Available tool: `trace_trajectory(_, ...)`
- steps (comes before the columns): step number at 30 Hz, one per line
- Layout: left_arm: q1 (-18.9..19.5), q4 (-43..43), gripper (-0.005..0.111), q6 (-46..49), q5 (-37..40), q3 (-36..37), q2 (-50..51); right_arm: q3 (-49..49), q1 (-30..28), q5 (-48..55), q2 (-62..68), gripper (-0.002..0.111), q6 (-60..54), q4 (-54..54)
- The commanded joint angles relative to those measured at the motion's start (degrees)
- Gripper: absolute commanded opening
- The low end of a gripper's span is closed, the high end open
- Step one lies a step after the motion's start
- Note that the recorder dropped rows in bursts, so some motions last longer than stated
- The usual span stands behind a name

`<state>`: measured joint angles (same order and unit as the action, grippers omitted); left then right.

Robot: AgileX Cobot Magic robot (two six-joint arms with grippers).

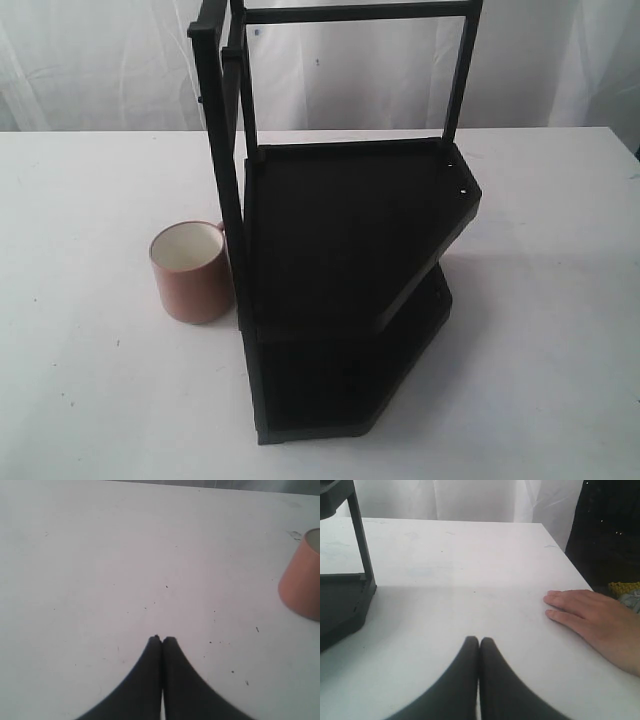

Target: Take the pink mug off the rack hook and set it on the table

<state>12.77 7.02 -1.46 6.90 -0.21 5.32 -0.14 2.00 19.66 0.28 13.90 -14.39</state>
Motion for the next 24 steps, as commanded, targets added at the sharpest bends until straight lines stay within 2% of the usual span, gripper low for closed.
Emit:
trace_trajectory(1, -0.26, 1.7, 0.0, -0.25, 0.24, 0.21, -0.38, 0.14, 0.29, -0.04, -0.28, 0.0, -0.17, -0.5)
trace_trajectory(11, -0.37, 1.81, 0.0, -0.71, 0.44, 0.21, -0.38, 0.14, 0.29, -0.04, -0.28, 0.0, -0.17, -0.5)
trace_trajectory(18, -2.88, 1.81, 0.0, -1.59, 0.44, 0.21, -0.38, 0.14, 0.29, -0.04, -0.28, 0.0, -0.17, -0.5)
trace_trajectory(24, -2.9, 1.81, 0.0, -1.33, 0.44, 0.21, -0.38, 0.14, 0.29, -0.04, -0.28, 0.0, -0.17, -0.5)
